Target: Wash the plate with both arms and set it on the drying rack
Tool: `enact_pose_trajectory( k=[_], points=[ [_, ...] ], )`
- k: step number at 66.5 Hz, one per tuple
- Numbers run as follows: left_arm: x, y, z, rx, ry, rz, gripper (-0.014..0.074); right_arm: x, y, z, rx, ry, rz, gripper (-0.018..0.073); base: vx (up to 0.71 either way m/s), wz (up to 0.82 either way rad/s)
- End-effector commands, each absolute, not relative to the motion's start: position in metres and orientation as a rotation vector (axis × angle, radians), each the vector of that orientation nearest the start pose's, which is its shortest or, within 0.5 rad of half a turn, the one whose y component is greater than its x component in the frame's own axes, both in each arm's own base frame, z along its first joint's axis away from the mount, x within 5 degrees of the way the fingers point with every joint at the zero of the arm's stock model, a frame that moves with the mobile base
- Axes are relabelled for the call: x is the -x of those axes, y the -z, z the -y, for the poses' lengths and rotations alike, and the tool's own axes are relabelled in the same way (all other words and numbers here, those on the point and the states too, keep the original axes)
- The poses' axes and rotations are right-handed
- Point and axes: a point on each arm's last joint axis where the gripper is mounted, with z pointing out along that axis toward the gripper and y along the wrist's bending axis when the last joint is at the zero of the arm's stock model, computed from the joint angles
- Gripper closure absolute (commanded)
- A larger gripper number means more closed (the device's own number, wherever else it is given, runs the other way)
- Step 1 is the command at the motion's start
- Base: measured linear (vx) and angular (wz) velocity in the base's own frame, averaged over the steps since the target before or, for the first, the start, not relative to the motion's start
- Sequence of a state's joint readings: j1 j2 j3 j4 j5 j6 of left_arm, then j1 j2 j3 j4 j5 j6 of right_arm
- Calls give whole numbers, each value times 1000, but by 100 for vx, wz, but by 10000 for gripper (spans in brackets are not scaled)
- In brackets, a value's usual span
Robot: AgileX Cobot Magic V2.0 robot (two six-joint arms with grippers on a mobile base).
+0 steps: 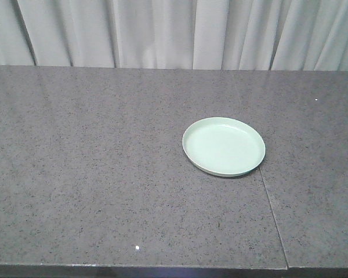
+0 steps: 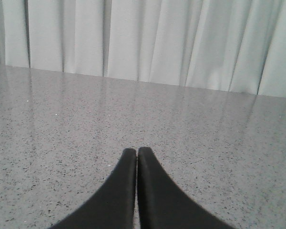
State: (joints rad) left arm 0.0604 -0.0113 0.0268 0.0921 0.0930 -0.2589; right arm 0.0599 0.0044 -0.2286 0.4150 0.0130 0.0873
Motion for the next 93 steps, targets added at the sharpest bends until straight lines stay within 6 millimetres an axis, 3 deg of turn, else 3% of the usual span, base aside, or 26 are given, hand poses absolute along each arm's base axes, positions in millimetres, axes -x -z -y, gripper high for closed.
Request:
enact_pose_trajectory(
  k=[1,11,21,28,38,51,64,78,93],
  points=[
    [-56,-199,-4,183,91,-1507,602,-39,-328,-3,-225,-424,-1250,82,0,0],
    [-56,-199,-4,183,91,-1507,602,-74,-382,-12,-32,-258,-1489,95,0,0],
    [-56,-199,-4,183,91,-1507,602,-120,-426,-21,110,-218,-1664,95,0,0],
    [-56,-199,-4,183,91,-1507,602,-164,-441,-27,193,-225,-1790,95,0,0],
    [-56,-199,-4,183,91,-1507,602,-221,-442,-34,272,-242,-1943,95,0,0],
    [-56,-199,-4,183,91,-1507,602,-304,-404,-40,313,-267,-2186,95,0,0],
    [-56,-199,-4,183,91,-1507,602,-378,-344,-46,319,-256,-2458,95,0,0],
    [-56,-199,-4,183,91,-1507,602,-426,-311,-62,335,-124,-2632,95,0,0],
    [-56,-199,-4,183,91,-1507,602,-448,-289,-66,313,-40,-2728,95,0,0]
  ],
)
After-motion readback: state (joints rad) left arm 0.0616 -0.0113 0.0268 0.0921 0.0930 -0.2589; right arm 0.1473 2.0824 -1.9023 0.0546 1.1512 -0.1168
